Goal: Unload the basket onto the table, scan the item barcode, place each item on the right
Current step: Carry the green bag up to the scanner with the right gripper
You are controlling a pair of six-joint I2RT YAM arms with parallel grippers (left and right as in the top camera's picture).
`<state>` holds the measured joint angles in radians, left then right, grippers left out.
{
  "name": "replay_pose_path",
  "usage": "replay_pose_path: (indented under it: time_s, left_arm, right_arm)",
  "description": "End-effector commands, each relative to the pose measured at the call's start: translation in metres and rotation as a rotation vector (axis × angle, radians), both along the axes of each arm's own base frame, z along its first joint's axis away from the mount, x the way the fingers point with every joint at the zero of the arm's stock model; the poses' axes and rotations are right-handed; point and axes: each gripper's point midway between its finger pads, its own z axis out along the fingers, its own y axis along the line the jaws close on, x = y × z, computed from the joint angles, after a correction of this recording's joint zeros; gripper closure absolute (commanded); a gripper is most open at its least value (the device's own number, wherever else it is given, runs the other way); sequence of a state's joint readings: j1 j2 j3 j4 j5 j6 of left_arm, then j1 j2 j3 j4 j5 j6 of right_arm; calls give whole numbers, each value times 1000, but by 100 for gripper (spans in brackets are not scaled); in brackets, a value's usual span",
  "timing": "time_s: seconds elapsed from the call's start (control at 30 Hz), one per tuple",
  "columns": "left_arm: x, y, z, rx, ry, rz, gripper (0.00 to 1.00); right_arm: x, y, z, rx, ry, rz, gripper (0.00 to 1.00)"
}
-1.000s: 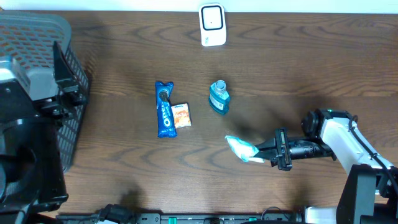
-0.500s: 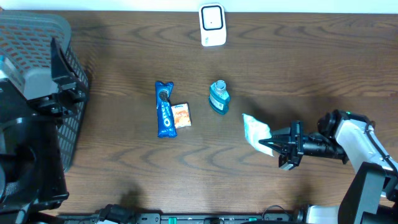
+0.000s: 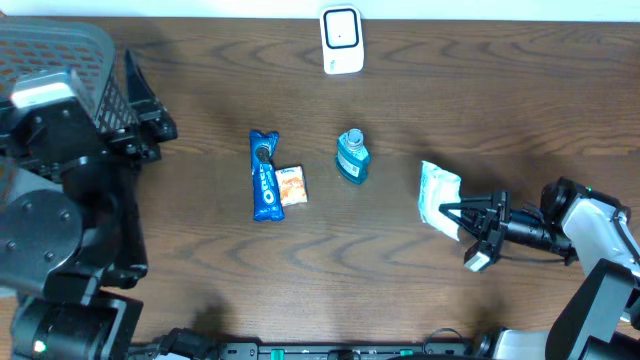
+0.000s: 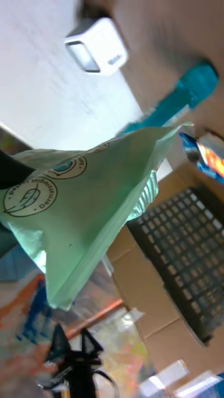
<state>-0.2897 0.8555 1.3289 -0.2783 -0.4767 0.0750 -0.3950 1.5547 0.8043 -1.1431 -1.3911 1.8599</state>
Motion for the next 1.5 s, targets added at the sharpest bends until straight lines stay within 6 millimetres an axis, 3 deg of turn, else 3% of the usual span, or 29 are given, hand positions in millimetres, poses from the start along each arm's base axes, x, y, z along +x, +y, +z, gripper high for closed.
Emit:
replay_pose_path:
  time_s: [0.0,0.07,0.1,0.2,0.3,0.43,0.53,0.63,0.77,0.83,0.9,0.97,1.03,1.17,1.33,1.47]
  left_arm:
    - [-24,9,16,-31,-74,6,2]
    - [-46,15,26,-43,-120,7,2]
    - [-69,24,36,-47,-170,20,2]
    - [-110,41,48,-67,-254,57,2]
    - [-163,58,59,-99,-372,93,2]
    - [-196,65,64,-118,-443,98,2]
    - [-199,66,63,-111,-442,101,2]
    - [-198,66,62,-112,-441,100,2]
    - [-193,65,57,-107,-425,100,2]
    - [-187,63,51,-103,-408,100,2]
    - [-182,62,47,-100,-398,100,2]
    - [-177,62,44,-100,-398,100,2]
    - [-171,60,40,-99,-391,100,2]
    - [-160,58,31,-95,-378,100,2]
    - [-149,56,24,-94,-373,100,2]
    - [-143,55,19,-91,-364,101,2]
  right_arm:
    - [14,-6,4,-44,-162,-3,98]
    - [21,-9,3,-89,-277,5,98]
    - [28,-11,5,-112,-379,8,98]
    - [39,-15,6,-190,-580,27,98]
    - [50,-15,8,-282,-819,68,99]
    - [53,-2,11,-333,-1027,136,98]
    - [58,9,9,-363,-1088,182,98]
    - [80,21,13,-491,-1342,243,98]
    - [128,32,72,-728,-1892,181,98]
    - [148,29,120,-914,-2159,58,98]
    - [160,23,135,-1001,-2180,5,99]
    - [175,17,133,-1104,-2145,6,99]
    - [190,11,116,-1200,-2023,44,99]
    - [215,14,104,-1374,-1931,109,99]
    - [259,50,99,-1428,-1895,158,99]
    - [304,95,73,-1328,-1890,193,99]
